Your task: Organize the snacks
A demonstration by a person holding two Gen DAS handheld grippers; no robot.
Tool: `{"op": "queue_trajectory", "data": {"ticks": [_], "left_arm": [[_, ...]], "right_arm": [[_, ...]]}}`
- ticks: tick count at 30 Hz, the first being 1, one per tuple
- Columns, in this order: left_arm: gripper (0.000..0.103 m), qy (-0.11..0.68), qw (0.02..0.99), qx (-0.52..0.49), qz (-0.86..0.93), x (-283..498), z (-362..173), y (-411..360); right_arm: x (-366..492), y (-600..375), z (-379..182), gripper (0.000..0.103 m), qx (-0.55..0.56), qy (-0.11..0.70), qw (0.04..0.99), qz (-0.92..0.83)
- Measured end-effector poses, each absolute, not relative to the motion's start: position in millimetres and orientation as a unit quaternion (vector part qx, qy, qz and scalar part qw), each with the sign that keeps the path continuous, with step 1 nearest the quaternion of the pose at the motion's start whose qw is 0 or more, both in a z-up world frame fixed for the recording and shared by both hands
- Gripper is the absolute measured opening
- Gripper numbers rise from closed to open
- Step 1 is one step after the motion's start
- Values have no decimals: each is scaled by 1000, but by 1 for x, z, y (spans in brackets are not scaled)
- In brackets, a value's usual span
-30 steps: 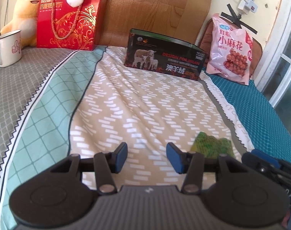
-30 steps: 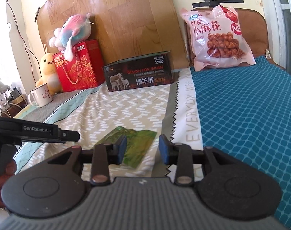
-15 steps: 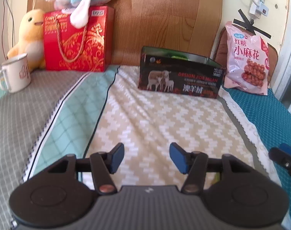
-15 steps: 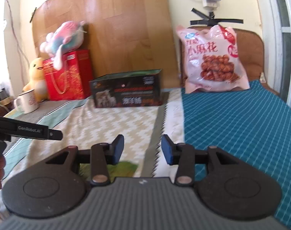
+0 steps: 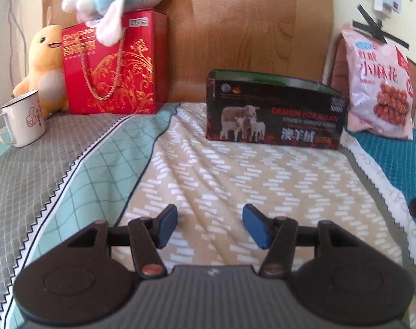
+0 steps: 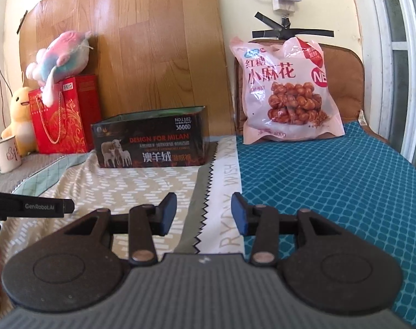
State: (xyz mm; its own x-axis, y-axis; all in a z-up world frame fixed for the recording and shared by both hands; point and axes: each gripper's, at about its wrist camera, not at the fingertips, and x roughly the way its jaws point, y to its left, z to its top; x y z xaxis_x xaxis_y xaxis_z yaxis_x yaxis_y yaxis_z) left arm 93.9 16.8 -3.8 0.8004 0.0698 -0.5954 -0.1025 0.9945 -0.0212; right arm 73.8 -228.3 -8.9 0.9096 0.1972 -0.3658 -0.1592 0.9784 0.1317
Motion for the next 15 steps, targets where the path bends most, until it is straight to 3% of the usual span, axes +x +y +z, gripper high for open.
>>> {"op": "queue_trajectory", "data": {"ticks": [11, 15], "left_arm": [[62, 295, 953, -14, 62, 88, -3, 16], [79, 280, 957, -4, 70, 84, 0, 13]], "right_arm": [[69, -231, -7, 57, 58, 175, 979, 90], [69, -232, -7, 61, 59, 172, 979, 90]]}}
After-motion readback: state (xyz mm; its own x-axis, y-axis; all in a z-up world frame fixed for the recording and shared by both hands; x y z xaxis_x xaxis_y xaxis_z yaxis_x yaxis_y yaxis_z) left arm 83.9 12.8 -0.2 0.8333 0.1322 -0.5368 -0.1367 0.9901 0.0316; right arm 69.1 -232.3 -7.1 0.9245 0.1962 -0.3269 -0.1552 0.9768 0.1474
